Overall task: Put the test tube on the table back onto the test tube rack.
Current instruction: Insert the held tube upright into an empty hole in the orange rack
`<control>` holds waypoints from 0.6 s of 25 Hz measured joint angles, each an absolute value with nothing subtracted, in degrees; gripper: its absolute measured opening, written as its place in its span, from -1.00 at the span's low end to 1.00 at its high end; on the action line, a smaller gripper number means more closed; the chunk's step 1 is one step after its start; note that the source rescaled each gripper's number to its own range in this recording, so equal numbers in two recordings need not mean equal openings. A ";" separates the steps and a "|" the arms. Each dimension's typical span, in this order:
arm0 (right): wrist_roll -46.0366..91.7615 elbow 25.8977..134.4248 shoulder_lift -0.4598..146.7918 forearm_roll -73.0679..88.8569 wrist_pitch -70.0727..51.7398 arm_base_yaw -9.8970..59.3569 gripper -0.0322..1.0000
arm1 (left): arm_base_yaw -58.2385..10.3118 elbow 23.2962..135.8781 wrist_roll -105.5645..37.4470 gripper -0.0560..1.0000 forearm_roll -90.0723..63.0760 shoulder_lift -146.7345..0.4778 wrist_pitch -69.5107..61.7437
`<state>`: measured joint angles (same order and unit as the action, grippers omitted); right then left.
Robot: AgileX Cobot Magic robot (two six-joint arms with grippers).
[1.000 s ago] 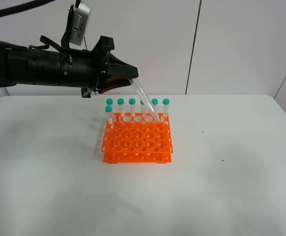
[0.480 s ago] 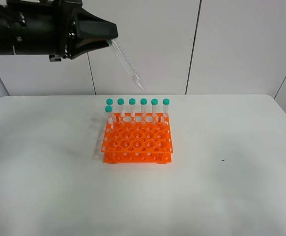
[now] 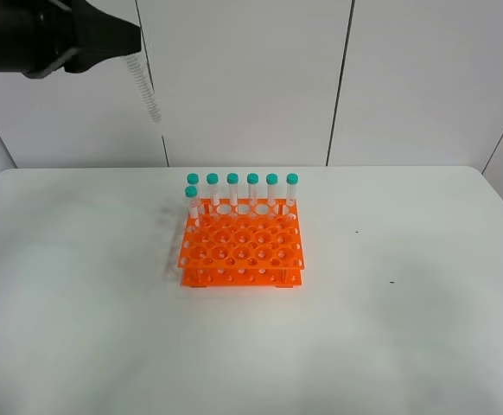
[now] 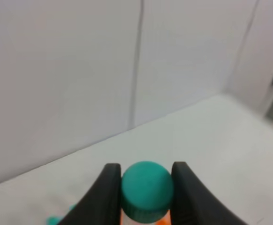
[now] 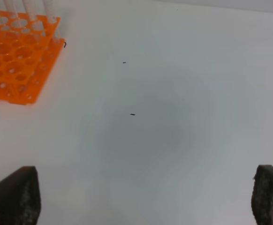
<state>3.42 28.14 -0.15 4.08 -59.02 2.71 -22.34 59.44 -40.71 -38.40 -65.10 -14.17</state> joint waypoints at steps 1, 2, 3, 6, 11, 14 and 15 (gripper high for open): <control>3.42 28.14 -0.15 4.08 -59.02 2.71 1.00 | -23.44 59.38 -36.35 -0.89 -33.04 -65.10 -13.75; 3.42 28.14 -0.15 4.08 -59.02 2.71 1.00 | -24.51 59.03 -31.50 -0.89 -26.50 -65.10 -12.98; 3.42 28.14 -0.15 4.08 -59.02 2.71 1.00 | -25.86 58.52 -26.45 -0.89 -20.17 -65.10 -12.30; 3.42 28.14 -0.15 4.08 -59.02 2.71 1.00 | -29.39 54.81 -14.34 -0.89 -7.74 -65.10 -8.01; 3.38 28.14 -0.15 4.12 -59.02 2.71 1.00 | -32.26 46.75 -8.30 -0.89 -4.01 -65.10 3.51; 3.38 28.14 -0.15 4.12 -59.02 2.71 1.00 | -33.55 44.86 -8.10 -0.89 -3.88 -66.13 5.02; 3.38 28.14 -0.15 4.12 -59.02 2.71 1.00 | -33.98 45.08 -8.05 -0.89 -3.86 -67.11 4.06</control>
